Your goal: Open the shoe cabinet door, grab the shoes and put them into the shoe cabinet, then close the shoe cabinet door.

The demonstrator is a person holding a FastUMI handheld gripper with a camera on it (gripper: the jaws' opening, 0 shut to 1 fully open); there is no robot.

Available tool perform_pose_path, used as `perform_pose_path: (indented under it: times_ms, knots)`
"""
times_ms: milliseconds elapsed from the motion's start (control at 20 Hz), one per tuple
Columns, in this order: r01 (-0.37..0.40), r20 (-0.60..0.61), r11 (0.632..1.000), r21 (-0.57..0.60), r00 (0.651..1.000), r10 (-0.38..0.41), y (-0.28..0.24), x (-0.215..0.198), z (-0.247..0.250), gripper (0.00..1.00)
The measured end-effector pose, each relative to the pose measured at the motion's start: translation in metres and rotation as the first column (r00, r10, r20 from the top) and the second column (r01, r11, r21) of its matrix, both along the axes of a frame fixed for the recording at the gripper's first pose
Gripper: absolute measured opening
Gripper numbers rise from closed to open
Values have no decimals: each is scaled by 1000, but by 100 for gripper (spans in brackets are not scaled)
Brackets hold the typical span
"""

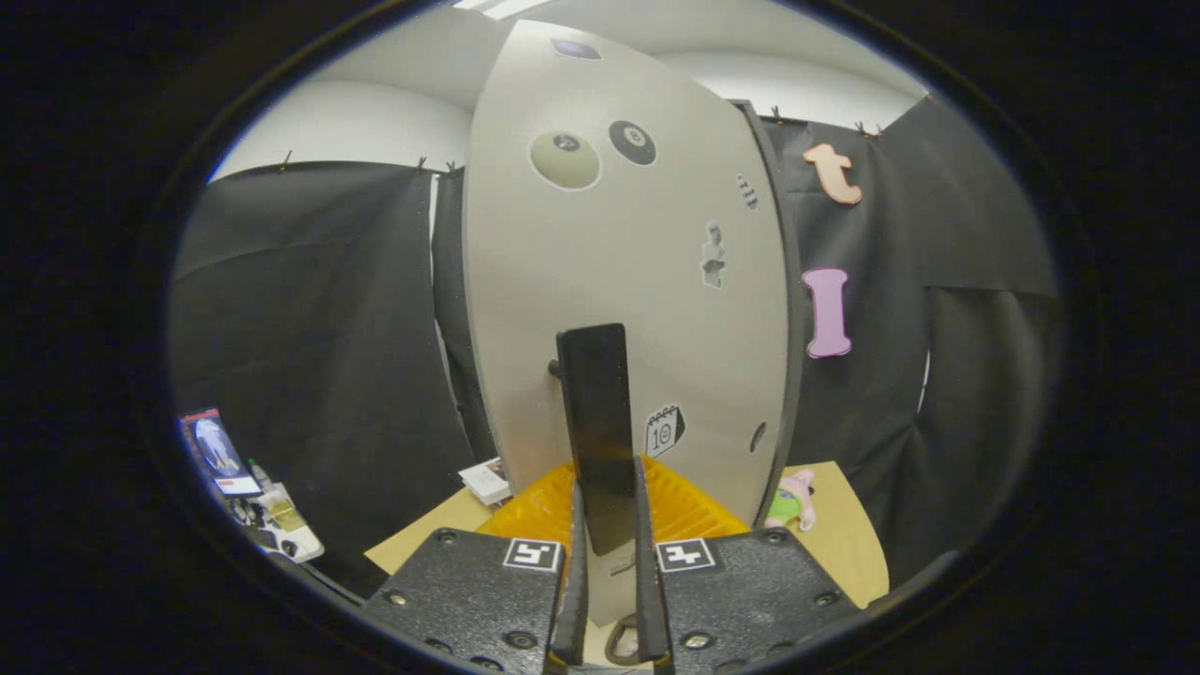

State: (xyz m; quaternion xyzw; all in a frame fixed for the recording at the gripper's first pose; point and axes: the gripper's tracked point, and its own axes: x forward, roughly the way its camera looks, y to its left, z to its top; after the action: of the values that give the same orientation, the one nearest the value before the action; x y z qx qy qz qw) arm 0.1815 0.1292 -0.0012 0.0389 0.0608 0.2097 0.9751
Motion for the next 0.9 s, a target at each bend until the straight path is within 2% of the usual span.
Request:
perform_pose_path:
  times_ms: [300, 600, 800, 900]
  knots:
    - [64, -8, 998, 23, 998, -64, -43, -5, -3, 19]
    - [170, 17, 985, -22, 985, -169, -79, -4, -3, 10]
    - [184, 5, 983, -3, 983, -184, -98, 1, -2, 5]
    - [220, 7, 976, -7, 976, -220, -111, 5, -3, 4]
